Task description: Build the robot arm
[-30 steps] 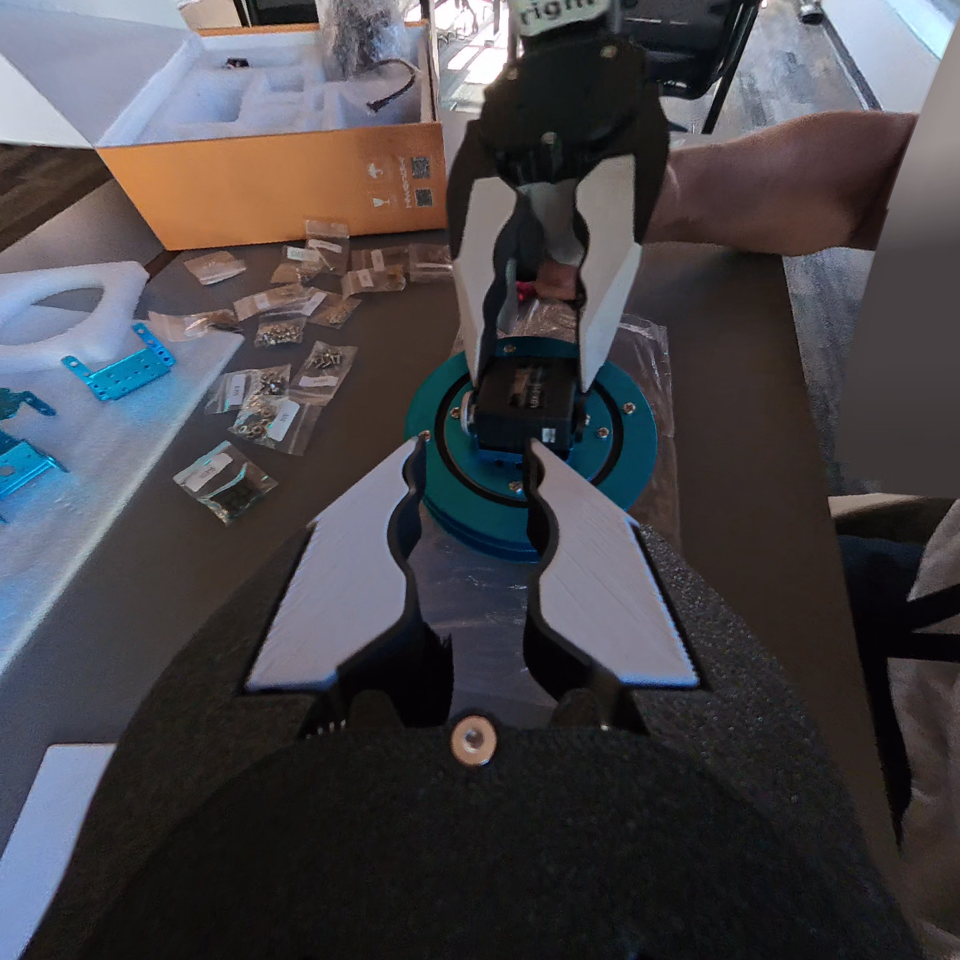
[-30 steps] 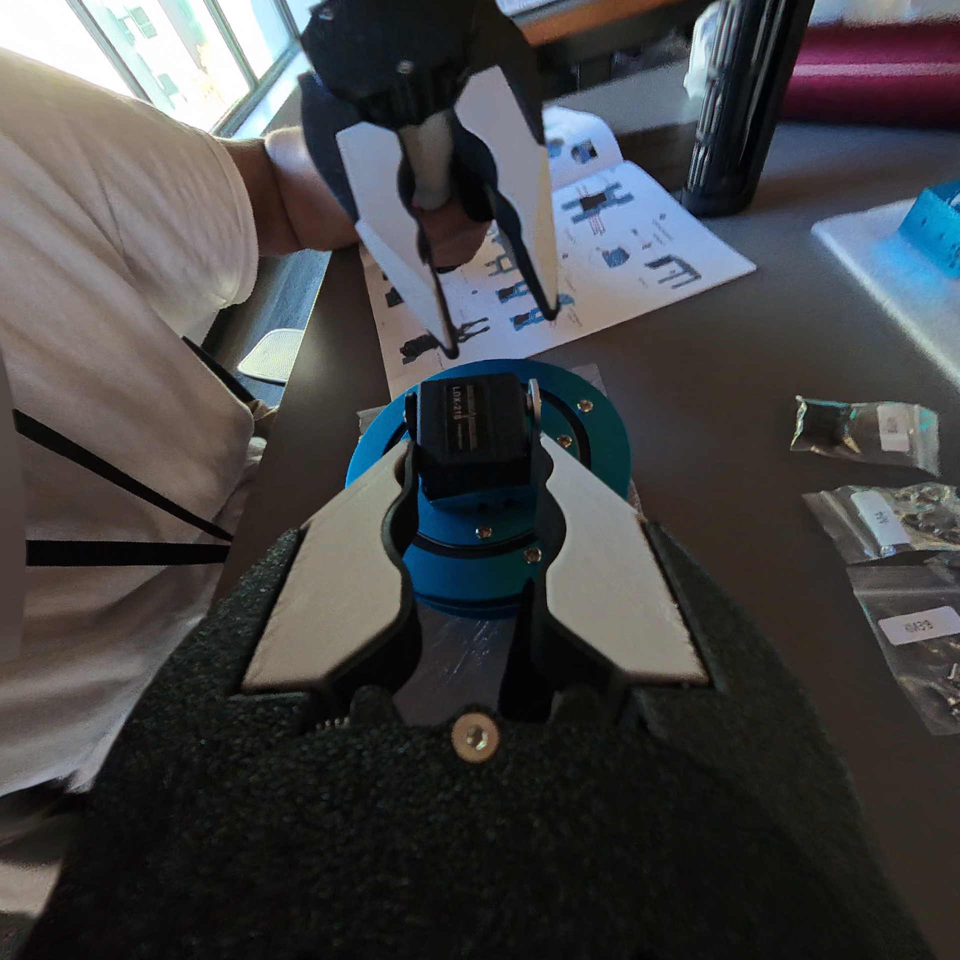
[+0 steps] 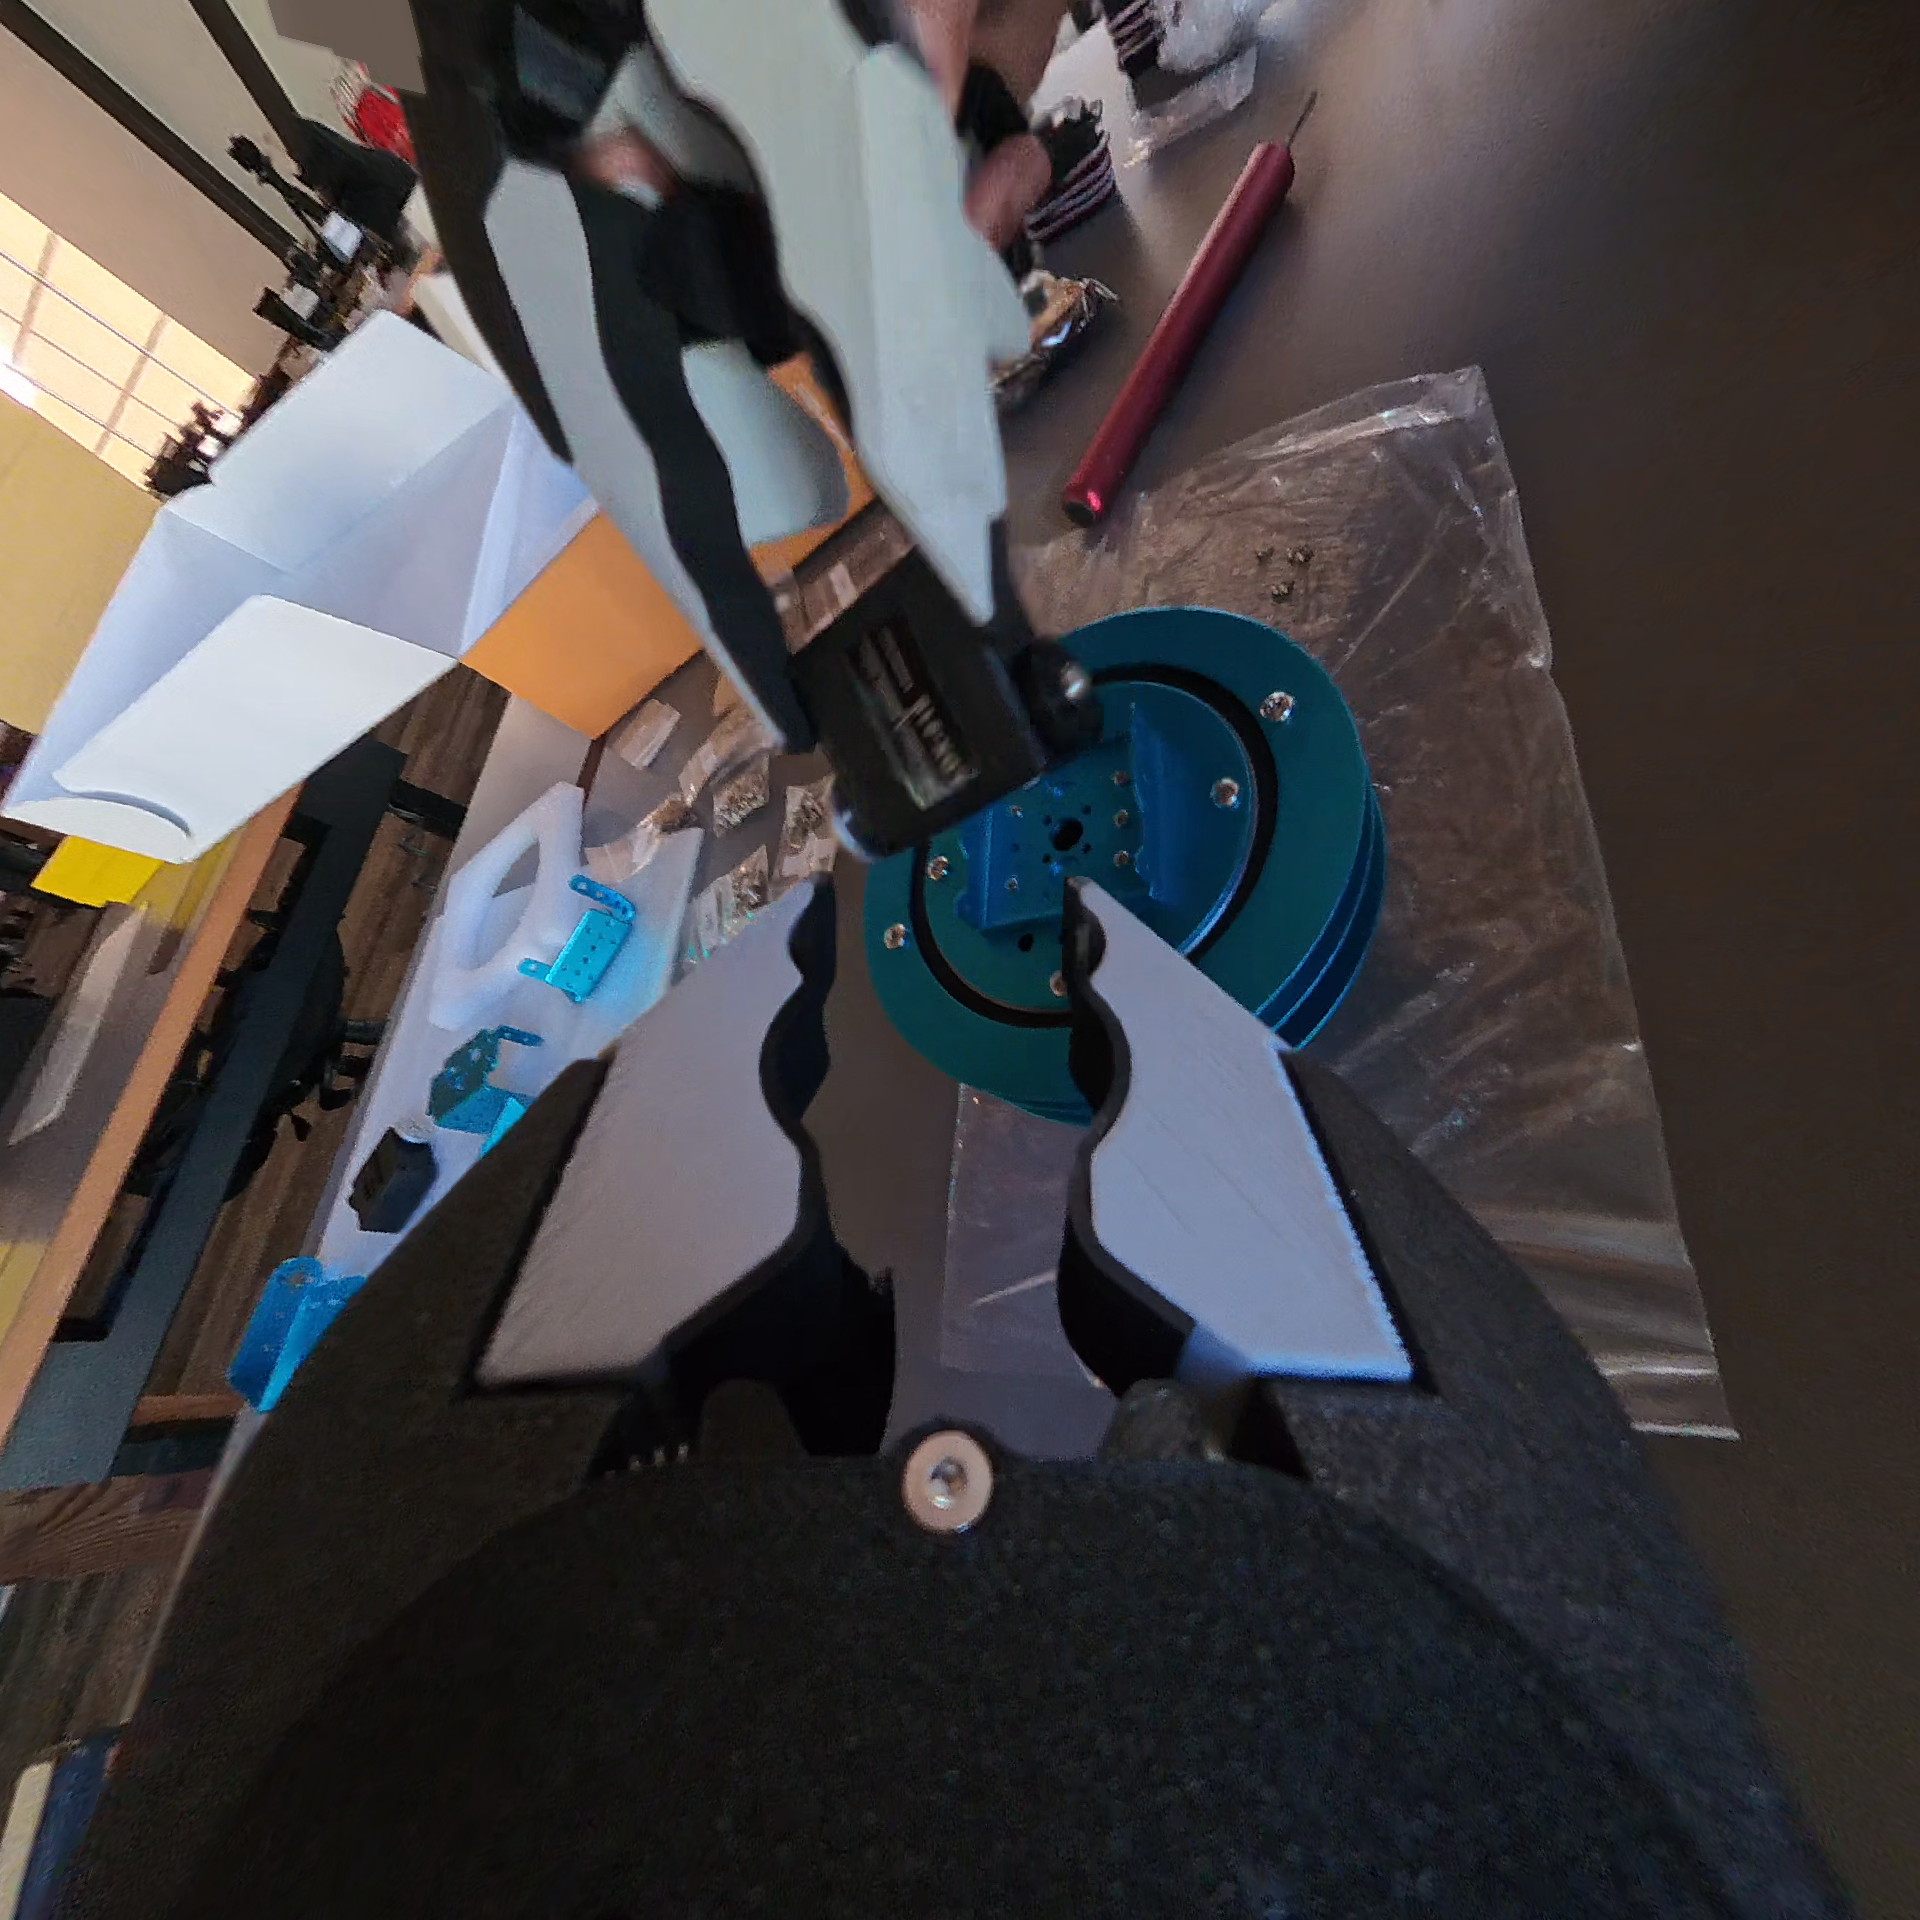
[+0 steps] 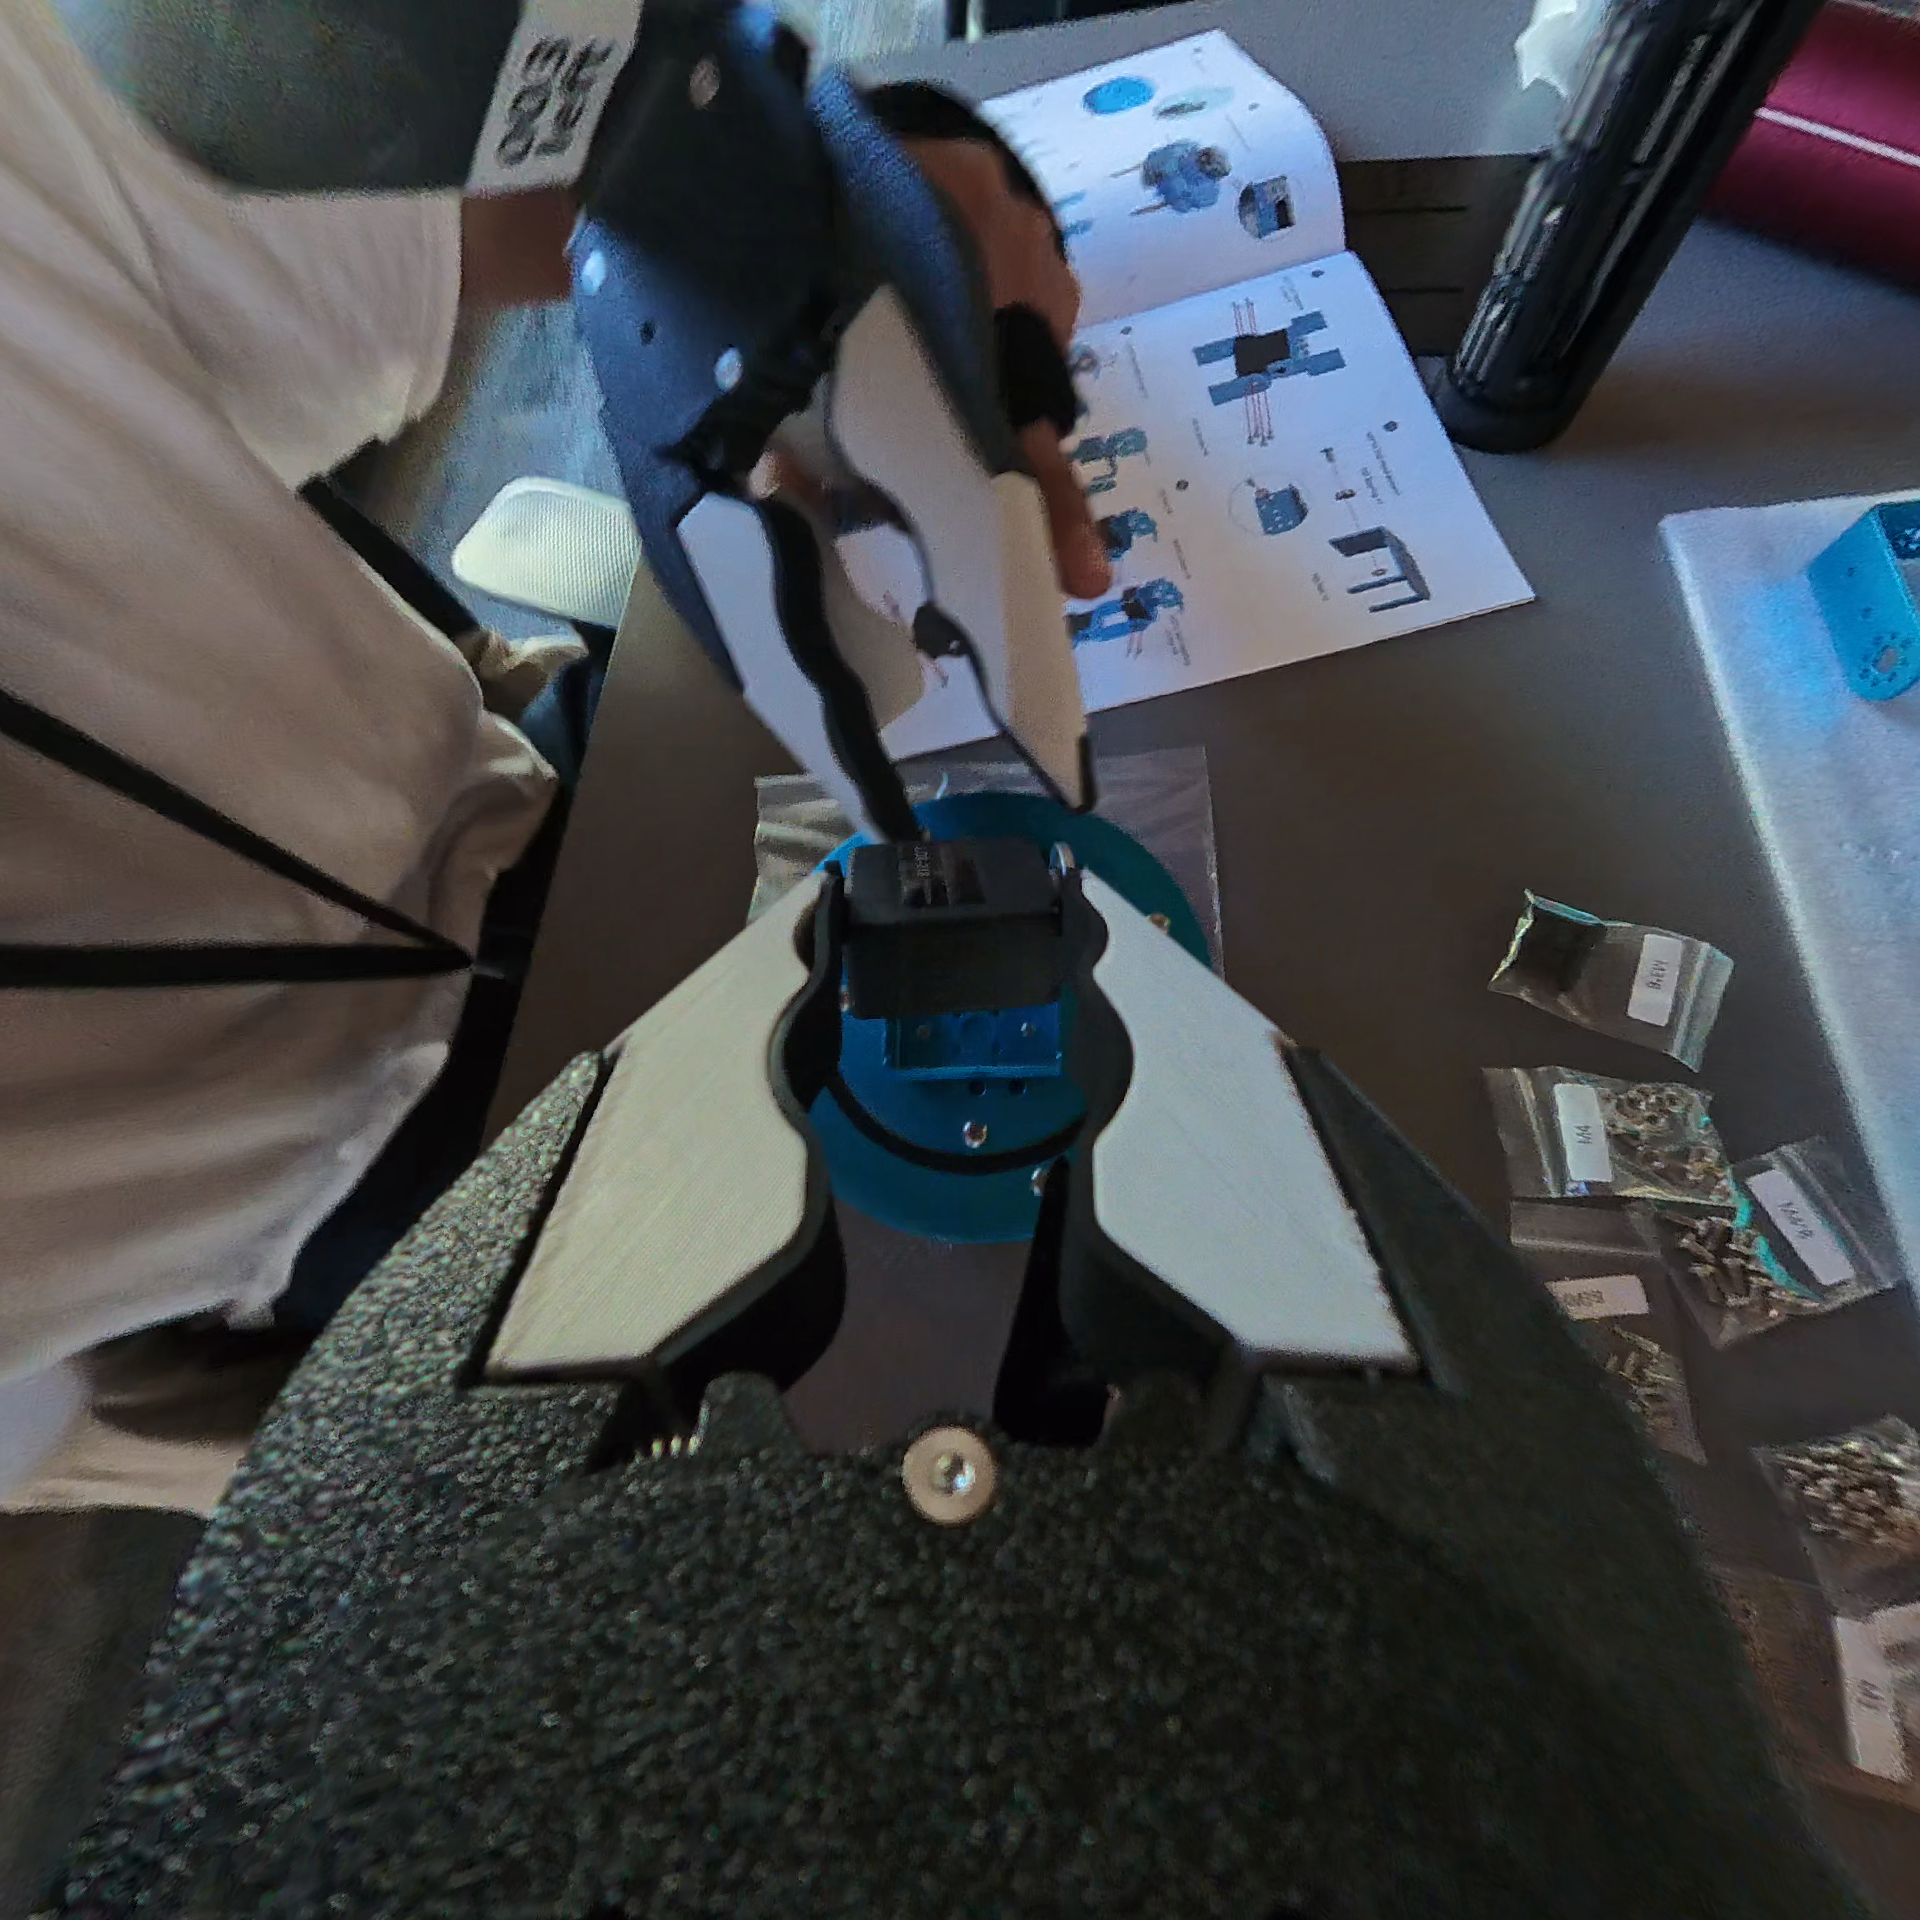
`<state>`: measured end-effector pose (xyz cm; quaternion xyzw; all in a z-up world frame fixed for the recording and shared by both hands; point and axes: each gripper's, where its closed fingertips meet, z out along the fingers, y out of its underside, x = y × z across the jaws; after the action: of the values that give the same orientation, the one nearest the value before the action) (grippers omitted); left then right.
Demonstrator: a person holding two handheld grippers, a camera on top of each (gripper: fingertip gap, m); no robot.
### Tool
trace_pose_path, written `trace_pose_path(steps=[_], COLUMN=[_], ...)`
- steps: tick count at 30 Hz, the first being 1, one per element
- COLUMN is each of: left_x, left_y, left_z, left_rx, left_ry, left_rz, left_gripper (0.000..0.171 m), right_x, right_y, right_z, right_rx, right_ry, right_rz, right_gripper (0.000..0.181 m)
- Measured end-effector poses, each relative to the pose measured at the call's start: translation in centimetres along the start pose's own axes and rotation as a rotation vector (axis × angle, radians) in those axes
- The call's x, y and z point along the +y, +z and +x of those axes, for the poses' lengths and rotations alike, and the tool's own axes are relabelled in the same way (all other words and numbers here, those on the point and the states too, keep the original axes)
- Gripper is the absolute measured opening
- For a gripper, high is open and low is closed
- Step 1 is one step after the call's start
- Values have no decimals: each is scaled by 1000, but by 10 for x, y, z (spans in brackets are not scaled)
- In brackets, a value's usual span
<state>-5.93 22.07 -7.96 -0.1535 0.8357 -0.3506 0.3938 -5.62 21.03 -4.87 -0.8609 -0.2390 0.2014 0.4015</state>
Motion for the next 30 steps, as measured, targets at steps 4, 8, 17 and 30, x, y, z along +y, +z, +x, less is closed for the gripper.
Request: trace_pose_path(steps=[4, 8, 17, 30], left_x=[-11, -13, -21, -14], left_y=[-3, -1, -9, -17], left_z=[-18, -23, -21, -11], left_rx=[-171, -335, -429, -196], left_ry=[82, 162, 254, -1], left_rz=[40, 75, 153, 237], left_gripper=[56, 55, 21, 21], right_x=[-12, -29, -27, -21], right_y=[1, -5, 10, 20], right_z=[15, 19, 1, -13], right_rx=[-48, -138, -191, 395], right_ry=[188, 344, 336, -477], right_rz=[80, 232, 332, 141], right_gripper=[40, 39, 39, 39])
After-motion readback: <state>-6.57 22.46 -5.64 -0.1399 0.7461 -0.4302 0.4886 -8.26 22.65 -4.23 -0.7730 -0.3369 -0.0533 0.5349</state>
